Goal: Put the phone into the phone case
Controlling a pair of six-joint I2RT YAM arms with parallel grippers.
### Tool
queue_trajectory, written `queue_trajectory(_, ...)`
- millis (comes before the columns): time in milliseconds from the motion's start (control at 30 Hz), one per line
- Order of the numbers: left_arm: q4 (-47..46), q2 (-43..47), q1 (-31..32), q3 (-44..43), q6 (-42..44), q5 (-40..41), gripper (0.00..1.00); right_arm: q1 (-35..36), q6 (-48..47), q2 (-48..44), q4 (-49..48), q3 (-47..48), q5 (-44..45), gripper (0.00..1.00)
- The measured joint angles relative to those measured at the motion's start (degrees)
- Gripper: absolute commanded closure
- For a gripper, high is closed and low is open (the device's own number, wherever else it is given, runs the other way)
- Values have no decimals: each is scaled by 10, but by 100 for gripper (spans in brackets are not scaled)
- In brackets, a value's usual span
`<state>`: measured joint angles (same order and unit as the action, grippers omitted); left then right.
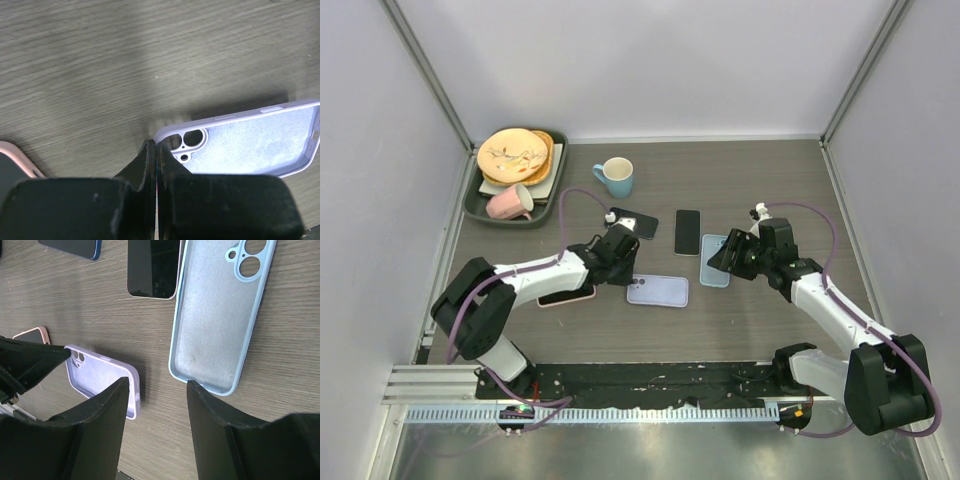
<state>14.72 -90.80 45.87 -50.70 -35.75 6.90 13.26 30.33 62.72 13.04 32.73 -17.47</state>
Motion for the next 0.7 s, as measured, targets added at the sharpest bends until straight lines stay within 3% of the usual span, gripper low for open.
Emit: queue_trajectory(700,40,-20,-33,-8,2,10,100,0,0,14,-15,-15,-5,45)
